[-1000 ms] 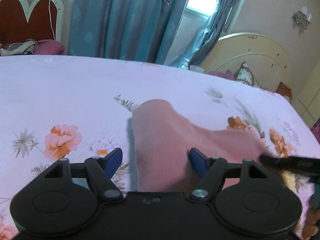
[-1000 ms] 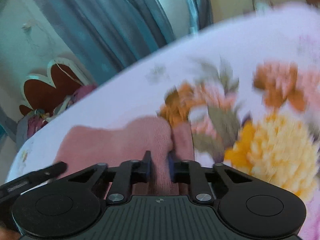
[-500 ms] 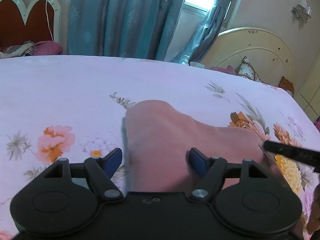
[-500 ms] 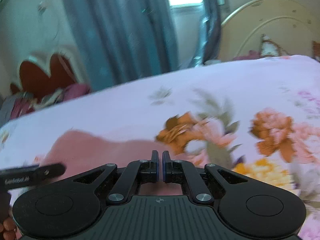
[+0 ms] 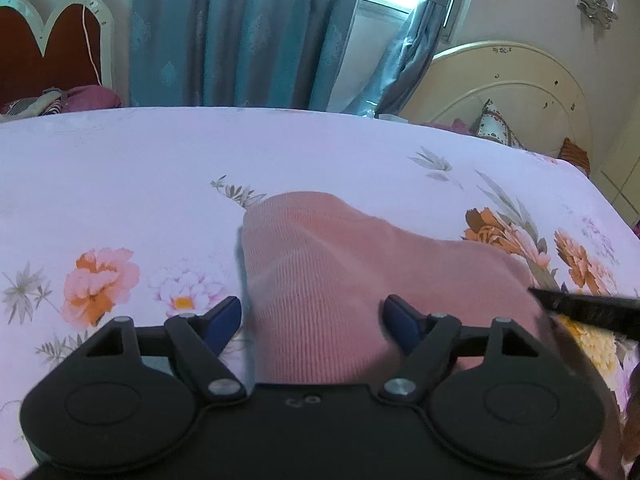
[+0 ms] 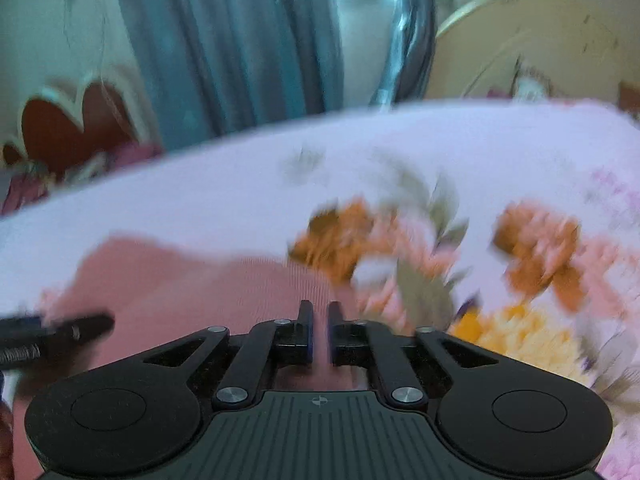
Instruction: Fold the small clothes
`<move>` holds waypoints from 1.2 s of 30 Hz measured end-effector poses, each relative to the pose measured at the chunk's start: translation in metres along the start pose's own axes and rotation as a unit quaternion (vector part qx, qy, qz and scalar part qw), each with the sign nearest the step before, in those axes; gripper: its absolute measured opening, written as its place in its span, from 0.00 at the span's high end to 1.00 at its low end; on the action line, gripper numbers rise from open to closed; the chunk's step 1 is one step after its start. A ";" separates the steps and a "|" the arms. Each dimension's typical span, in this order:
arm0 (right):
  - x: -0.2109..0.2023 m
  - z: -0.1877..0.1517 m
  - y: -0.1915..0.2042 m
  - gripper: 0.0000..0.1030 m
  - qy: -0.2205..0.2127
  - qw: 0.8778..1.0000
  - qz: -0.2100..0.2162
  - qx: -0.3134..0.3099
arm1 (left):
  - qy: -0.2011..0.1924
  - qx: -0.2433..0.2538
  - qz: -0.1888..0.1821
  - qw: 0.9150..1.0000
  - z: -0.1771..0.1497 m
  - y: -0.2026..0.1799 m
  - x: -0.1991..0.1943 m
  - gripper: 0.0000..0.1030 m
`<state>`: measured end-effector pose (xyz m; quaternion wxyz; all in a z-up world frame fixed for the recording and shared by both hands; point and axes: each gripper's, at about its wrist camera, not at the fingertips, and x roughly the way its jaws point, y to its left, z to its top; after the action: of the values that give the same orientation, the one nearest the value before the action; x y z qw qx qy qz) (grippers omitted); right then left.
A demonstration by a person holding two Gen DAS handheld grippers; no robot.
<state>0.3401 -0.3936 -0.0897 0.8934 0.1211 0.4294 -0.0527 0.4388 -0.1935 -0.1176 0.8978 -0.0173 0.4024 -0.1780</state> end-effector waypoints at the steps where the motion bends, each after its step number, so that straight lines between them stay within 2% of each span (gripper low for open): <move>1: 0.003 -0.002 0.001 0.86 -0.001 1.000 -0.012 -0.010 | 0.000 0.002 0.001 1.000 0.000 0.000 0.000 0.22; 3: 0.005 -0.003 -0.001 0.82 -0.003 1.000 -0.020 -0.013 | 0.000 0.006 0.004 1.000 0.000 -0.001 0.000 0.21; 4: 0.007 -0.003 -0.001 0.74 -0.004 0.999 -0.028 -0.015 | 0.001 0.006 0.006 1.000 0.000 -0.001 0.001 0.20; 5: 0.008 -0.003 -0.001 0.73 -0.005 0.999 -0.033 -0.017 | 0.002 0.003 0.006 1.000 0.000 -0.001 0.001 0.20; 9: 0.003 -0.002 -0.002 0.72 0.001 0.999 -0.031 -0.011 | 0.005 0.001 0.011 1.000 0.002 -0.001 -0.002 0.19; 13: -0.022 -0.002 -0.005 0.72 -0.015 1.000 -0.019 0.009 | -0.002 0.001 0.021 1.000 0.001 -0.002 -0.014 0.19; 18: -0.050 -0.007 0.000 0.72 -0.032 0.999 0.000 -0.005 | -0.021 0.006 0.014 1.000 -0.004 -0.004 -0.039 0.25; 22: -0.047 -0.015 -0.014 0.72 0.001 0.999 0.032 0.044 | -0.022 0.019 0.006 1.000 -0.014 -0.005 -0.053 0.25; 27: -0.035 -0.021 -0.017 0.73 0.031 0.994 0.067 0.083 | -0.017 0.025 0.009 1.000 -0.023 -0.006 -0.049 0.23; 30: -0.034 -0.019 -0.013 0.73 0.025 0.993 0.079 0.088 | -0.016 0.025 0.010 1.000 -0.024 -0.007 -0.047 0.23; 32: -0.037 -0.019 -0.006 0.80 0.012 0.995 0.074 0.065 | -0.016 0.028 0.011 0.999 -0.024 -0.008 -0.047 0.23; 34: -0.041 -0.020 0.001 0.80 -0.011 0.997 0.070 0.036 | -0.016 0.030 0.011 0.999 -0.024 -0.008 -0.046 0.23; 36: -0.034 -0.018 -0.007 0.79 -0.007 0.996 0.069 0.061 | -0.015 0.030 0.009 0.999 -0.025 -0.008 -0.046 0.22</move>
<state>0.3039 -0.3955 -0.0754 0.8888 0.2048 0.4096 -0.0182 0.3905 -0.1826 -0.1002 0.9056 0.0106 0.3833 -0.1812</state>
